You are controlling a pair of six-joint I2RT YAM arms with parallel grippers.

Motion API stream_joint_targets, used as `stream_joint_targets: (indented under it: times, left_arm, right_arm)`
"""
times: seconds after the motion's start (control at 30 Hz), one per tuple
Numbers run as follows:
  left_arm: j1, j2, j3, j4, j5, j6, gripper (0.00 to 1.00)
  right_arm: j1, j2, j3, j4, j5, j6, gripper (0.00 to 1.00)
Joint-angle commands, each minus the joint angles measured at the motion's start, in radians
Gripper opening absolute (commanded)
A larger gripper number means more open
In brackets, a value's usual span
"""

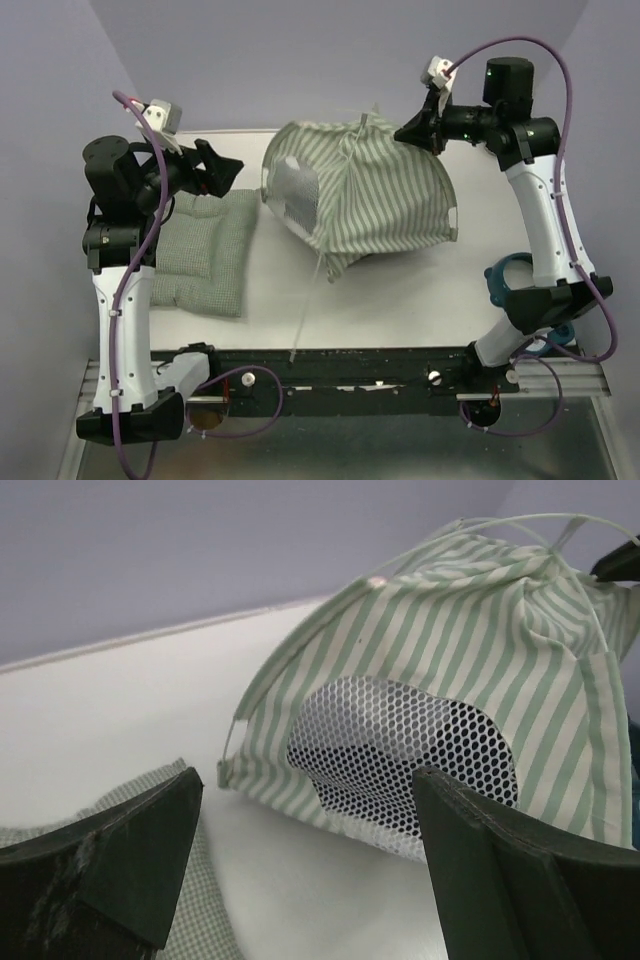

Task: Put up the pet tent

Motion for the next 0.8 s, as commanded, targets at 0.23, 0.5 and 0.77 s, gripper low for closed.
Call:
stream_joint_targets:
  times: [0.23, 0.5, 0.77]
  left_arm:
    - [0.001, -0.170, -0.452, -0.021, 0.249, -0.075, 0.99]
    - [-0.004, -0.224, -0.653, -0.005, 0.407, -0.069, 0.99]
    - [-0.272, -0.242, -0.972, 0.465, 0.439, -0.334, 0.98]
  right_arm:
    - [-0.023, 0.153, -0.134, 0.108, -0.256, -0.325, 0.01]
    - [-0.024, 0.250, -0.166, 0.501, -0.241, -0.147, 0.01]
    - [-0.023, 0.336, -0.095, 0.569, -0.250, -0.069, 0.01]
